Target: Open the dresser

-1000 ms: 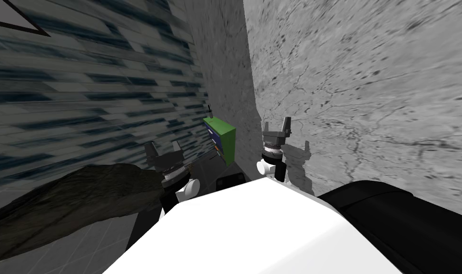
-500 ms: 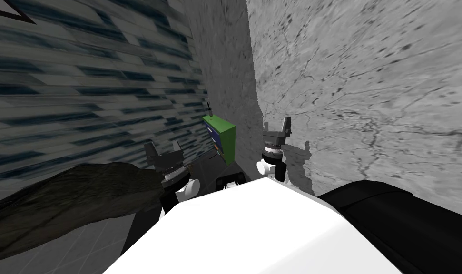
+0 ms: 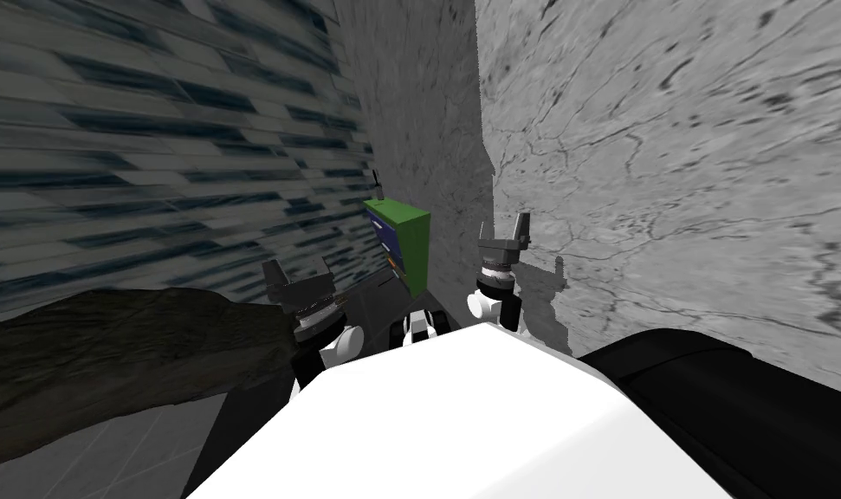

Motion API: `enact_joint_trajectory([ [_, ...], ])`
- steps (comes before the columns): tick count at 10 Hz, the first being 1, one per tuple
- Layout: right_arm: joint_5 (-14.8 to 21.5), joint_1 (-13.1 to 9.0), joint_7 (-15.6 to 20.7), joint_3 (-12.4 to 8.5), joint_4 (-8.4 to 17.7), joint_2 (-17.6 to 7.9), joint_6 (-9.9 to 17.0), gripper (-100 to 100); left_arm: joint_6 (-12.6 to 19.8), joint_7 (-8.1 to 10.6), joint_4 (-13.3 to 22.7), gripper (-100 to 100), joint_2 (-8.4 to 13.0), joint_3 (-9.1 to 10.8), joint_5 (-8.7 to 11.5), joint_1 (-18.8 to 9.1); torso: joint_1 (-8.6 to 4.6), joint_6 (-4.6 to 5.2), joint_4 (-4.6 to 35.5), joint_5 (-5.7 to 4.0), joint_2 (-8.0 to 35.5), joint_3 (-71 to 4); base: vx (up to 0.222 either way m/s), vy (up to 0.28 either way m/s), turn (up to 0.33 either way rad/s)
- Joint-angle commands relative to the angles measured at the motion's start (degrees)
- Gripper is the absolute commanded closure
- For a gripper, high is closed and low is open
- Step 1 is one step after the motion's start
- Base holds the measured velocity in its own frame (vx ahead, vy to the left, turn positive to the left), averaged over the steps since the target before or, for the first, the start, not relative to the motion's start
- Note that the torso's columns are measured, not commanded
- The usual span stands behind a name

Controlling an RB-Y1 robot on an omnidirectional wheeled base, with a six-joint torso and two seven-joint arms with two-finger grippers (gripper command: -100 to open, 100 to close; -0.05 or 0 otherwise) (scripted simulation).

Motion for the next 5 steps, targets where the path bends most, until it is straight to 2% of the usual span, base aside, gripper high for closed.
enact_joint_trajectory([
  [1,0.0,0.0,0.0,0.0,0.0,0.0,0.0,0,1.4,0.44,-0.2,-100,4.5,-0.35,-0.2,-0.5,0.07,0.01,1.9,0.02,1.9,-4.0,0.039,0.037,-0.092],
  [2,0.0,0.0,0.0,0.0,0.0,0.0,0.0,0,2.3,0.72,-0.3,-100,6.3,-0.57,-0.4,-0.8,0.11,0.01,2.4,0.03,2.4,-5.1,0.055,0.058,-0.092],
  [3,0.0,0.0,0.0,0.0,0.0,0.0,0.0,0,2.3,0.72,-0.3,-100,6.7,-0.57,-0.4,-0.8,0.13,0.00,2.6,0.04,2.5,-5.4,0.039,0.040,-0.029],
  [5,0.0,0.0,0.0,0.0,0.0,0.0,0.0,0,4.6,1.44,-0.6,-100,9.8,-1.14,-0.7,-1.6,-0.06,0.01,2.7,-0.02,2.7,-5.4,0.041,0.042,-0.105],
])
